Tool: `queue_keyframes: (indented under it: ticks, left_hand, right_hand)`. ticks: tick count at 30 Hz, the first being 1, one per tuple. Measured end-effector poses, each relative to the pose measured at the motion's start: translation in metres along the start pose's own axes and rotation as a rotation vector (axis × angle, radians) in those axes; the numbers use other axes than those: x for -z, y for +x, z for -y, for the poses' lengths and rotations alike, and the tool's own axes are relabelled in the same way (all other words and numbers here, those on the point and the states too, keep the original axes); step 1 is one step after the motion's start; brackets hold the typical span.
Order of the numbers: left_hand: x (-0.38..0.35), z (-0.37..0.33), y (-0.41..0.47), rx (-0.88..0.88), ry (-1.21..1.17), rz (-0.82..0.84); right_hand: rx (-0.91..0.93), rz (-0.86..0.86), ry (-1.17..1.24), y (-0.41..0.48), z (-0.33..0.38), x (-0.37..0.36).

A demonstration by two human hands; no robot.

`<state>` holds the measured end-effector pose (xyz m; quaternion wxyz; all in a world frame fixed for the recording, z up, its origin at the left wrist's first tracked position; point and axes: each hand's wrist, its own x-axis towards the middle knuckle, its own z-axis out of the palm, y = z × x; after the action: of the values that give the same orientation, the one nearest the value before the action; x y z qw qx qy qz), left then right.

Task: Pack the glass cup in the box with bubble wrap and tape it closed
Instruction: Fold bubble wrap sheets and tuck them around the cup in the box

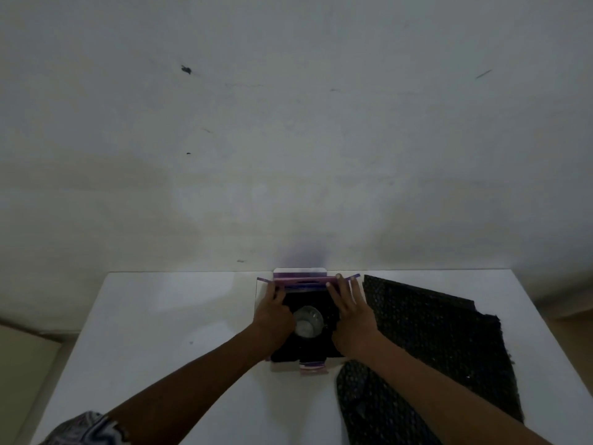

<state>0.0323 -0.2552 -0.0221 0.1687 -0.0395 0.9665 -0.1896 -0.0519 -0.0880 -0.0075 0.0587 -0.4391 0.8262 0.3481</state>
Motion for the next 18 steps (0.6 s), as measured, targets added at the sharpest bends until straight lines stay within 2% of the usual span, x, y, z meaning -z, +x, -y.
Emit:
queue_keyframes:
  ticks: [3,5,7,9,12,15,18]
  left_hand:
    - [0.014,-0.007,0.001,-0.144,-0.249,-0.158]
    - [0.021,-0.019,0.003,-0.309,-0.255,-0.281]
    - [0.011,-0.033,0.006,-0.506,-0.24,-0.336]
    - [0.0,-0.044,0.008,-0.6,-0.227,-0.338]
    - [-0.001,-0.05,0.013,-0.653,-0.135,-0.331]
    - [0.007,-0.047,0.021,-0.694,-0.069,-0.279]
    - [0.009,-0.047,0.024,-0.688,0.002,-0.228]
  right_hand:
    - [-0.013,-0.023,0.078,0.008,0.006,-0.009]
    - [0.013,-0.025,0.144,0.008,0.002,-0.013]
    - [0.019,-0.119,0.265,-0.001,-0.009,-0.011]
    - [-0.062,-0.252,0.407,-0.015,-0.024,-0.014]
    - [-0.191,-0.325,0.683,-0.028,-0.037,-0.027]
    - [-0.151,-0.23,0.865,-0.029,-0.033,-0.034]
    - [-0.114,-0.18,0.883,-0.028,-0.031,-0.04]
